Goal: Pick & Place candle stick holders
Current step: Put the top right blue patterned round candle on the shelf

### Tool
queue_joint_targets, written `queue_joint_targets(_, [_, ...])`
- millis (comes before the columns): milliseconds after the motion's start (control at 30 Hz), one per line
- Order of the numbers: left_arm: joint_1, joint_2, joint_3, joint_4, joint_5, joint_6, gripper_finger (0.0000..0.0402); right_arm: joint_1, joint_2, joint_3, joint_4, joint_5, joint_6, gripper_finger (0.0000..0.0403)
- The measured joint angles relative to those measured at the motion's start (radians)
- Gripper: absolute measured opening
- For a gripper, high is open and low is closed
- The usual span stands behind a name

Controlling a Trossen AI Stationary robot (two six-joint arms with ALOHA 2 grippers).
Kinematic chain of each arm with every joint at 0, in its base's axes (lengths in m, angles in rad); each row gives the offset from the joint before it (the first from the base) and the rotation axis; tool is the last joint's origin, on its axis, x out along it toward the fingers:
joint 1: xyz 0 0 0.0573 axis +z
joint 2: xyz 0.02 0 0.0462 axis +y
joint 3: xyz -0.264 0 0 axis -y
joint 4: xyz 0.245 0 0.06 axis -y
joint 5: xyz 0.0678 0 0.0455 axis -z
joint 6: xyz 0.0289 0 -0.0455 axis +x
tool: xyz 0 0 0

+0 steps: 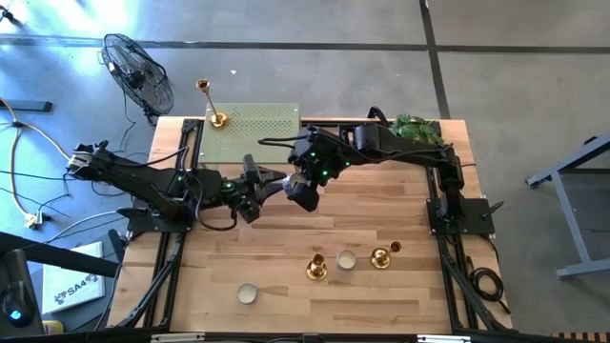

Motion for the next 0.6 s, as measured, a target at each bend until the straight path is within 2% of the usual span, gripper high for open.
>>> queue_joint_targets(233, [0.0, 0.0, 0.0, 0.002, 0.002, 0.152, 0.0191, 0.0, 0.0, 0.0, -0.001, 0.002, 0.001, 0.0286])
queue_joint_targets(400, [0.0, 0.0, 0.0, -0.005, 0.022, 0.071, 0.0191, 0.001, 0.0, 0.0, -0.003, -0.003, 0.001, 0.0286])
queue_joint_targets(600, [0.001, -0.001, 0.0, -0.016, 0.021, 0.047, 0.0191, 0.001, 0.0, 0.0, -0.003, 0.001, 0.0, 0.0286])
